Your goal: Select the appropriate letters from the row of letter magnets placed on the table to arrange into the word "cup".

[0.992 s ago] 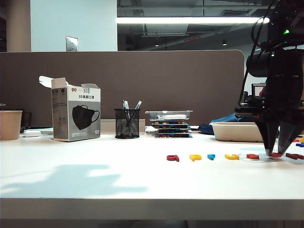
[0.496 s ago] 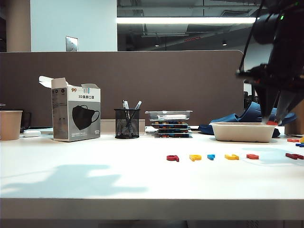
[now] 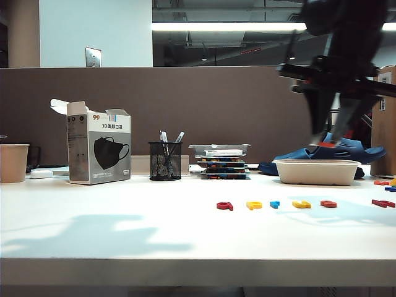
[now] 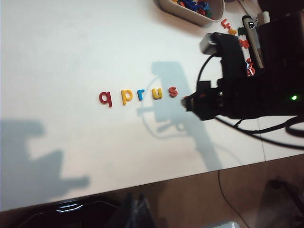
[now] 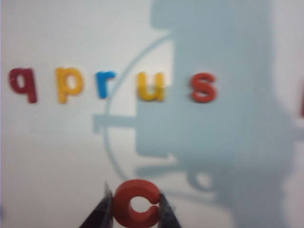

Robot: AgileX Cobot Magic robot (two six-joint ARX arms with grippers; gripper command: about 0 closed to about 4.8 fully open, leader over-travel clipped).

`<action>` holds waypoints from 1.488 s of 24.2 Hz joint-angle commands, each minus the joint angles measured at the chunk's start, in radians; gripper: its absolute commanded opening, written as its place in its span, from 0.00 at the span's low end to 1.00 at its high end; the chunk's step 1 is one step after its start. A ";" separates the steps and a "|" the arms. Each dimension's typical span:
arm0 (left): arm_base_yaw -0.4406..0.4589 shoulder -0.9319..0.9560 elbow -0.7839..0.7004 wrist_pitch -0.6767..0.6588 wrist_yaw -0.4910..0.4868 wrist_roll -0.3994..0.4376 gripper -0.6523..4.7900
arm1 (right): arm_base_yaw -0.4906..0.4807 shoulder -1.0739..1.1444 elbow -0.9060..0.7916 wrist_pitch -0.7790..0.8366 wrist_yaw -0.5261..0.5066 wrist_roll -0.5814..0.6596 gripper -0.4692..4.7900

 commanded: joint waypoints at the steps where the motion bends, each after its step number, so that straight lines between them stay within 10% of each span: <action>1: 0.000 -0.003 0.003 0.002 -0.005 -0.002 0.11 | 0.080 -0.003 -0.001 0.035 0.050 0.068 0.29; 14: 0.000 -0.003 0.003 0.002 -0.005 -0.002 0.11 | 0.275 -0.001 -0.093 0.180 0.101 0.224 0.29; 36: 0.000 -0.003 0.003 0.002 -0.005 -0.002 0.11 | 0.279 -0.001 -0.342 0.386 0.105 0.246 0.29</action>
